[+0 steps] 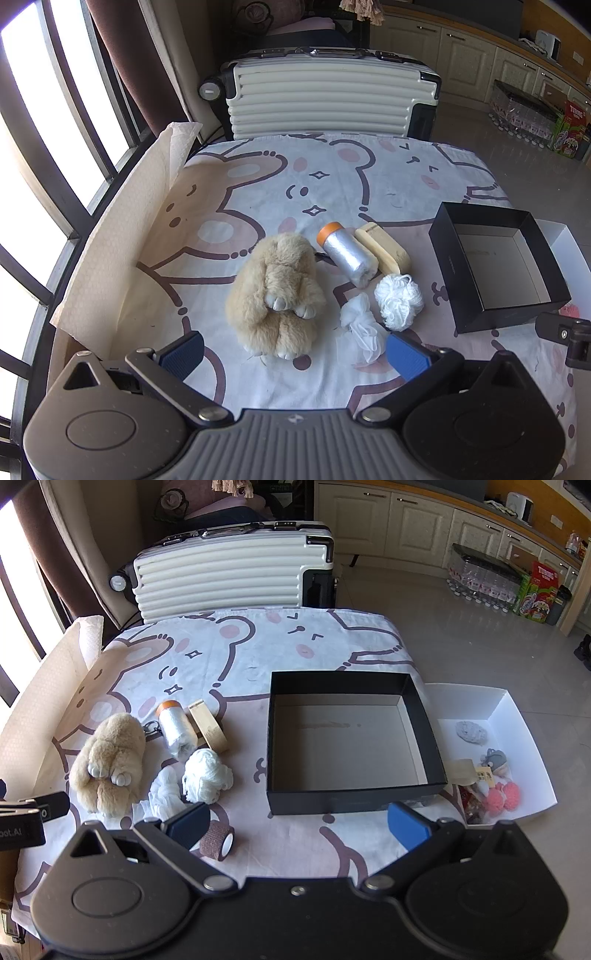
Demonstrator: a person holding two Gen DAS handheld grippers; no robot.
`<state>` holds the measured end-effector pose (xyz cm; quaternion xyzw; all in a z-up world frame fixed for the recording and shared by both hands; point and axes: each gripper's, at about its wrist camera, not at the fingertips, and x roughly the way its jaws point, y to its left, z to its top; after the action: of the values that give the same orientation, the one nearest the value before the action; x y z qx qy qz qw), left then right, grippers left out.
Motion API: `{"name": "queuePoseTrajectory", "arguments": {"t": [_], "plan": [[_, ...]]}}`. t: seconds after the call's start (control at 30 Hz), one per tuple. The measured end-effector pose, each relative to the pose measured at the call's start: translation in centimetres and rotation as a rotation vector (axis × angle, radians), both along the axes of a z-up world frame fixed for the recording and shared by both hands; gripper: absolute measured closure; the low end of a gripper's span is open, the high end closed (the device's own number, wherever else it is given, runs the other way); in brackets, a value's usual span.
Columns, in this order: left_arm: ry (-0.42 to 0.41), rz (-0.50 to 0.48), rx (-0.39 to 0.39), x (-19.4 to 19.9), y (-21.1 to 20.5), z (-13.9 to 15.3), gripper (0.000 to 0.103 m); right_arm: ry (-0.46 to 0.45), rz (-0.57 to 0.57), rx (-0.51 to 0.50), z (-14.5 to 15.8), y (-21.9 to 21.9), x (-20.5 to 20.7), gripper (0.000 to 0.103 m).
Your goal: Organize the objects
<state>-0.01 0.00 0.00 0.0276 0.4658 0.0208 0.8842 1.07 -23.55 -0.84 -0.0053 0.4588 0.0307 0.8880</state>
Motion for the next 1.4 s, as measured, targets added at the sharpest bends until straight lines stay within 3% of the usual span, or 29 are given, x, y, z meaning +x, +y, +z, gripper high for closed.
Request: {"name": "queuePoseTrajectory", "arguments": {"t": [1.4], "plan": [[0.002, 0.007, -0.001, 0.01, 0.00, 0.01, 0.000, 0.006, 0.001, -0.003, -0.22, -0.02, -0.09, 0.000]]}}
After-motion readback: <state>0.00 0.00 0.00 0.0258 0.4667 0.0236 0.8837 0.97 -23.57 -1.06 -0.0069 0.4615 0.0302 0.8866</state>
